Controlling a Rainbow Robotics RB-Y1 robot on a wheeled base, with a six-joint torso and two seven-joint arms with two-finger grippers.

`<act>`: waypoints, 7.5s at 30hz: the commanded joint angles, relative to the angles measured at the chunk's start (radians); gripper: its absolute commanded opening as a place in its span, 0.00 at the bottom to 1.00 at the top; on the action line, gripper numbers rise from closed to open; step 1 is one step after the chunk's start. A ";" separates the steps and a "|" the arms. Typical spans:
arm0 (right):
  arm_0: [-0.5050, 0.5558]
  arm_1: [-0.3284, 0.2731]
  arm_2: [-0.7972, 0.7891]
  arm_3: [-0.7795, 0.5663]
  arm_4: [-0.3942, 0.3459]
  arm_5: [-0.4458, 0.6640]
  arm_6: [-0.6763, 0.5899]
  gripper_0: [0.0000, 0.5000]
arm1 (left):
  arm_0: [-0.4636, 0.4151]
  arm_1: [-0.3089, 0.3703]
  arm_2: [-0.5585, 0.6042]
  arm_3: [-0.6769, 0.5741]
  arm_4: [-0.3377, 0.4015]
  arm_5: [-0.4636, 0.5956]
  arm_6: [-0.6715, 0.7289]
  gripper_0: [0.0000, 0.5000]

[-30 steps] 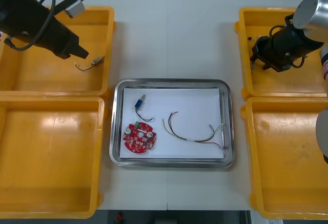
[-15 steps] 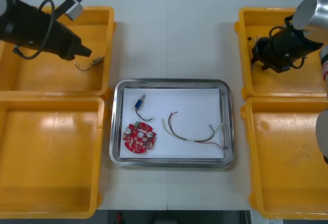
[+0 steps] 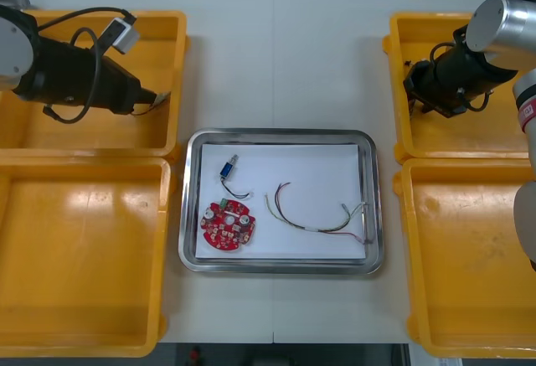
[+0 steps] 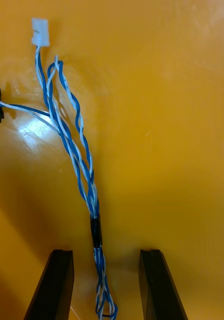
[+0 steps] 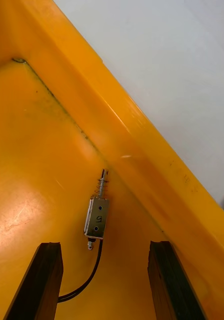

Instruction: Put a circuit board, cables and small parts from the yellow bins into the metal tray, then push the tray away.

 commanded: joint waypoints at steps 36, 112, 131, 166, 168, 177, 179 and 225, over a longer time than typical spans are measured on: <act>0.081 -0.096 -0.158 -0.445 0.029 0.454 0.035 0.00 | 0.037 0.040 -0.148 0.035 -0.031 -0.249 -0.180 1.00; 0.291 -0.172 0.813 -1.201 0.016 0.163 0.796 0.00 | -0.039 0.067 0.061 -0.287 -0.232 0.392 0.218 0.00; 0.310 -0.188 0.818 -1.024 -0.042 0.054 0.989 0.00 | -0.039 0.058 0.119 -0.522 -0.287 0.725 0.512 0.00; 0.313 -0.177 0.804 -1.034 -0.037 0.045 0.934 1.00 | -0.035 -0.011 0.105 -0.720 -0.280 0.761 0.876 0.00; 0.313 -0.169 0.779 -1.065 -0.033 0.086 0.929 1.00 | -0.035 -0.011 0.105 -0.721 -0.278 0.761 0.877 0.00; 0.307 -0.109 0.631 -1.172 -0.028 0.353 0.897 1.00 | -0.035 -0.011 0.102 -0.726 -0.275 0.761 0.888 0.00; 0.302 -0.103 0.597 -1.188 -0.039 0.411 0.889 1.00 | -0.035 -0.011 0.093 -0.731 -0.274 0.761 0.894 0.00; 0.543 -0.332 -0.225 -1.300 -0.367 0.606 0.273 1.00 | -0.144 -0.234 -0.652 -0.580 -0.620 0.452 1.380 0.01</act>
